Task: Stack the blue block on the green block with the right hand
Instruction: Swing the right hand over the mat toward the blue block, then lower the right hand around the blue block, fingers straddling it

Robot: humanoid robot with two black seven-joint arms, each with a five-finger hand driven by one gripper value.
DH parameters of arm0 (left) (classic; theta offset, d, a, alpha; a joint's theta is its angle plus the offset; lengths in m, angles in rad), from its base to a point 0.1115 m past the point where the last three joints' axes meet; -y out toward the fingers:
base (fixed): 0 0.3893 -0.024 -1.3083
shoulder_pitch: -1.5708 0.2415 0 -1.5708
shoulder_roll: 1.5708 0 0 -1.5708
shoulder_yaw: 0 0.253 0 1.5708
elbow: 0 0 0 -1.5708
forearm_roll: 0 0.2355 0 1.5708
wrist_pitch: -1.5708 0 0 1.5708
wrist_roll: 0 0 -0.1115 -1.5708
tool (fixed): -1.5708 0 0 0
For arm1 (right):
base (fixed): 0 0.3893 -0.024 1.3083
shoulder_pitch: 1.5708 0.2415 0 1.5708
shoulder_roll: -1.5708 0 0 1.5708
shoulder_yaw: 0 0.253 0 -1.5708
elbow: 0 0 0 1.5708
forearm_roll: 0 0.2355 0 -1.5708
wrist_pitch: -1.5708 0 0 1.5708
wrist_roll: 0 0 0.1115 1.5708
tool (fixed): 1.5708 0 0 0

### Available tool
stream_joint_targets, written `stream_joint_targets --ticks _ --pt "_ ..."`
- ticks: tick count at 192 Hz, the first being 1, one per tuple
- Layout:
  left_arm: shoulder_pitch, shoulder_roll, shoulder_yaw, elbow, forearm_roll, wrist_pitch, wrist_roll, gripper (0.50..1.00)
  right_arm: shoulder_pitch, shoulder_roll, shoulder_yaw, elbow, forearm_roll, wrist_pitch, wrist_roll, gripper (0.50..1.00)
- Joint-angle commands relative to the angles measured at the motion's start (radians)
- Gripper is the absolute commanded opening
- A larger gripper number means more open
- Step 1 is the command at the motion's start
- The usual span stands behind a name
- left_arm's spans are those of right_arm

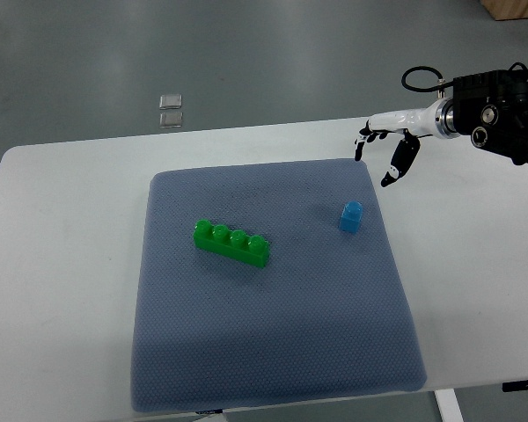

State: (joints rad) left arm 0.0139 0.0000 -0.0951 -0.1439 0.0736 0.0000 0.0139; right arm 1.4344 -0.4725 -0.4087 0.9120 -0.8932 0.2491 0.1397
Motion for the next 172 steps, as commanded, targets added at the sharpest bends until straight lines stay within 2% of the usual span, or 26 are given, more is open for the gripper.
stream_joint_targets --ticks 1,76,172 --pt "0.0 0.0 0.0 0.0 0.0 0.0 0.0 1.0 0.004 0.003 -0.001 0.024 -0.01 -0.005 -0.005 0.911" --pt "0.0 0.0 0.0 0.0 0.0 0.0 0.0 1.0 -0.058 0.049 0.001 0.022 -0.079 -0.088 -0.006 0.911" --pt "0.0 0.0 0.0 0.0 0.0 0.0 0.001 1.0 -0.086 0.06 0.001 0.036 -0.112 -0.11 -0.002 0.909"
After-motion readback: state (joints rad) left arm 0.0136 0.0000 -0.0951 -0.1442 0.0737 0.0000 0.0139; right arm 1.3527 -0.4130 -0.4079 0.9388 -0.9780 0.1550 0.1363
